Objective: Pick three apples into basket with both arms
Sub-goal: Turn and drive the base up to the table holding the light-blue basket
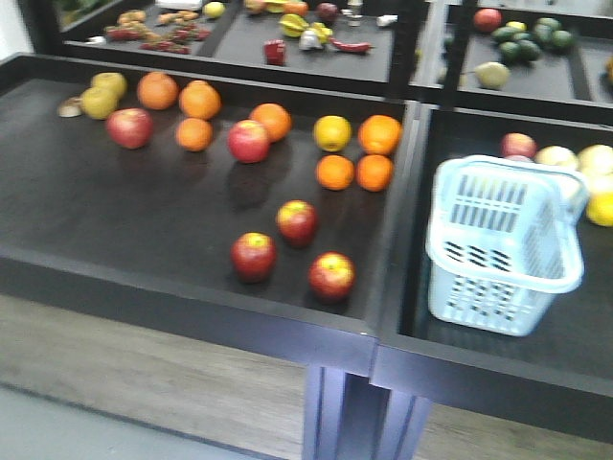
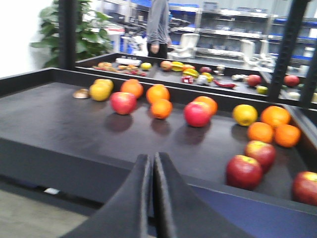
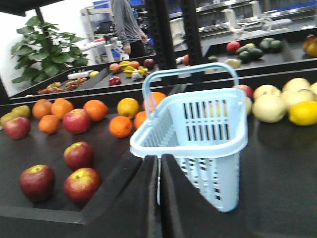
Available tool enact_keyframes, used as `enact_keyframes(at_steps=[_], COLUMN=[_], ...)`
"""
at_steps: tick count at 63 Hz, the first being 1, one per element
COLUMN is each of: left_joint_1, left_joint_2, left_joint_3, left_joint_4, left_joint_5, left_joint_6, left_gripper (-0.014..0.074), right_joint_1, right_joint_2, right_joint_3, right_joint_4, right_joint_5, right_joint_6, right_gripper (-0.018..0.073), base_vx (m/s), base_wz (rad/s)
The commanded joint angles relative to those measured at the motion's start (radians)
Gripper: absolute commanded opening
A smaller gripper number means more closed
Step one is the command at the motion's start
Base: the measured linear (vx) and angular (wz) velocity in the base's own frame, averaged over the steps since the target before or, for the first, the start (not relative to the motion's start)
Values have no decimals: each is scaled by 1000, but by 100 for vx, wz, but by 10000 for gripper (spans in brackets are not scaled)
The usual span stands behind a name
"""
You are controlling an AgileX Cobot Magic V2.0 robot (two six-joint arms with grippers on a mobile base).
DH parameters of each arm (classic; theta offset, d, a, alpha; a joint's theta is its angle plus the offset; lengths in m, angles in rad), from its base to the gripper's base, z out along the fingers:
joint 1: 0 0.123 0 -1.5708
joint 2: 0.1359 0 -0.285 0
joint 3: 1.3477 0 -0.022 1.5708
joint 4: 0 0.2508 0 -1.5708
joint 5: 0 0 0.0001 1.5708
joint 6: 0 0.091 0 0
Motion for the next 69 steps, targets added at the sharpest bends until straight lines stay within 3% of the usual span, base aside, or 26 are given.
enact_keyframes(at_steps=[1, 69], left_joint_1=[-7, -7], left_joint_2=[-13, -13], left_joint_3=[-26, -26], left_joint_4=[-1, -1], left_joint_5=[-73, -73], left_joint_6=[-11, -11], left_gripper=[-6, -6], right_joint_1=[-4, -4], right_joint_2=[-11, -11], right_joint_3=[12, 12], right_joint_4=[-12, -12], right_joint_5=[-68, -68], right_joint_6=[0, 0], right_gripper=[-4, -4], base_vx=[0, -2], base_wz=[-38, -29])
